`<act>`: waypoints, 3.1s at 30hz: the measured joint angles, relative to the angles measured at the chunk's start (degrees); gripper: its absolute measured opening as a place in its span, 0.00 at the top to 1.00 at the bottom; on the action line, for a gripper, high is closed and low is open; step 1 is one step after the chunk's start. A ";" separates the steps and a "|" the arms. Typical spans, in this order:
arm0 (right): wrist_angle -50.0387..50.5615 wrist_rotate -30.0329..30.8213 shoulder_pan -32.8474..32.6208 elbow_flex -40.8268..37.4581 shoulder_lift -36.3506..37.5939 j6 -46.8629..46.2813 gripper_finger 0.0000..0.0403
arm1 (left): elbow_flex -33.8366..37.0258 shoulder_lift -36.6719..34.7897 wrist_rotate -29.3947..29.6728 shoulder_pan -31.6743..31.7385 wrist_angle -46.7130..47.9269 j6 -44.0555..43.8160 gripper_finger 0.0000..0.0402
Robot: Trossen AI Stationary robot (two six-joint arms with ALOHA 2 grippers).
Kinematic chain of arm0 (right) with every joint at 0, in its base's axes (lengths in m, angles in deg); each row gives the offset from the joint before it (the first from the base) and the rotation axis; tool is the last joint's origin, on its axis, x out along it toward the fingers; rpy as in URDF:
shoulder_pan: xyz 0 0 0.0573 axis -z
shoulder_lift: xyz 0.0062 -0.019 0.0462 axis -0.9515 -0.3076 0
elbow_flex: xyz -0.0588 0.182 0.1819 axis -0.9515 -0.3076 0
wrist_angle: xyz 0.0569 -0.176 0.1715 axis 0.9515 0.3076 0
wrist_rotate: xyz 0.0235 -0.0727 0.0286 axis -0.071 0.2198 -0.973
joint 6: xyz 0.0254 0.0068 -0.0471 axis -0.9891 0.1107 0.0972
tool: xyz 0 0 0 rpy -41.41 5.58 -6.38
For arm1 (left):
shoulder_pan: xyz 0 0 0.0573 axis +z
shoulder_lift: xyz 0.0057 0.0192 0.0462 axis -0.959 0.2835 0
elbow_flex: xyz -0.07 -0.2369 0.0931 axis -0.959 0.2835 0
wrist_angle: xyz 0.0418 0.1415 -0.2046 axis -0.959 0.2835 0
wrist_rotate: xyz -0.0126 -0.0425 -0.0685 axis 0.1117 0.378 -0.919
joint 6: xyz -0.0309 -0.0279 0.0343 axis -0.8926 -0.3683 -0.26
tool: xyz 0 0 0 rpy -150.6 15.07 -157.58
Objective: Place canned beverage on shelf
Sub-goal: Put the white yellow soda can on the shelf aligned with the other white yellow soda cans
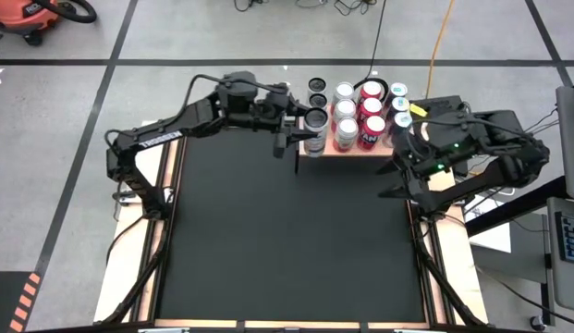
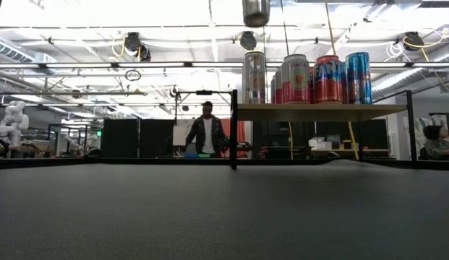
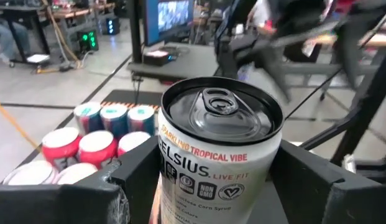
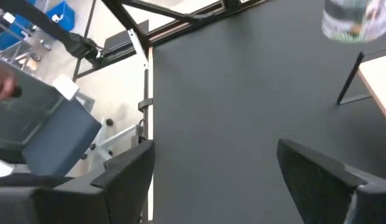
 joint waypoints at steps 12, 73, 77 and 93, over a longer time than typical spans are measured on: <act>-4.33 7.67 -8.11 -7.76 4.51 -6.87 0.22 | 0.04 6.31 -0.50 1.99 -0.38 2.61 0.35; -30.98 9.44 -13.99 -26.99 9.28 -12.23 0.22 | 11.21 10.52 -5.21 9.30 -10.92 2.99 0.35; -31.01 10.07 -13.97 -26.99 9.28 -11.90 0.22 | 11.21 10.58 -4.89 9.37 -8.76 3.97 0.35; -31.89 12.42 -13.96 -26.97 9.28 -11.74 0.22 | 11.19 10.60 -2.99 9.37 -8.57 4.27 0.35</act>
